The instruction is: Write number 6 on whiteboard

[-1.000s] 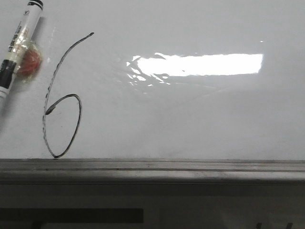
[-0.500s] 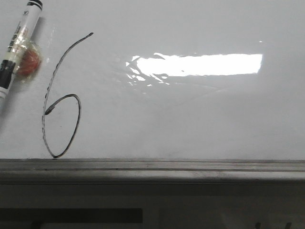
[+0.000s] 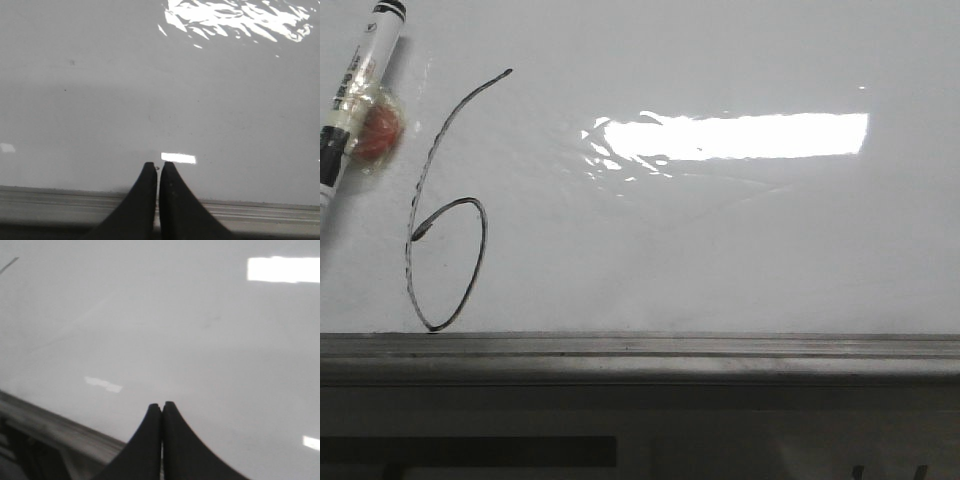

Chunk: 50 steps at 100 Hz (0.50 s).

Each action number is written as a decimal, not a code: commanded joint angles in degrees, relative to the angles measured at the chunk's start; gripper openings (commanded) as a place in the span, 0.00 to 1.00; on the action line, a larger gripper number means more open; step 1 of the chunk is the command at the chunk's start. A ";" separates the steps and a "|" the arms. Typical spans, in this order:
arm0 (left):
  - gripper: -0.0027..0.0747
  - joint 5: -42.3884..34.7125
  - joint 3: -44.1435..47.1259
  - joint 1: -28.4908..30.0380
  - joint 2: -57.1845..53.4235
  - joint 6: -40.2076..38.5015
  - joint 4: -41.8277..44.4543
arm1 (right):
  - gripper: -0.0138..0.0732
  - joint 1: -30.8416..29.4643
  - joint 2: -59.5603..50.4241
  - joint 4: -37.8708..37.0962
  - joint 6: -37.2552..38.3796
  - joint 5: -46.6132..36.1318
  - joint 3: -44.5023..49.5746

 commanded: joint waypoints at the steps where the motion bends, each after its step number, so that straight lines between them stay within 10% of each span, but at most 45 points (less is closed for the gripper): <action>1: 0.01 -2.11 2.63 0.27 -1.76 -0.47 0.14 | 0.09 -4.51 0.11 -1.56 0.17 -4.20 1.38; 50: 0.01 -2.11 2.63 0.27 -1.76 -0.47 0.14 | 0.09 -25.52 -12.38 -3.78 0.17 13.38 1.38</action>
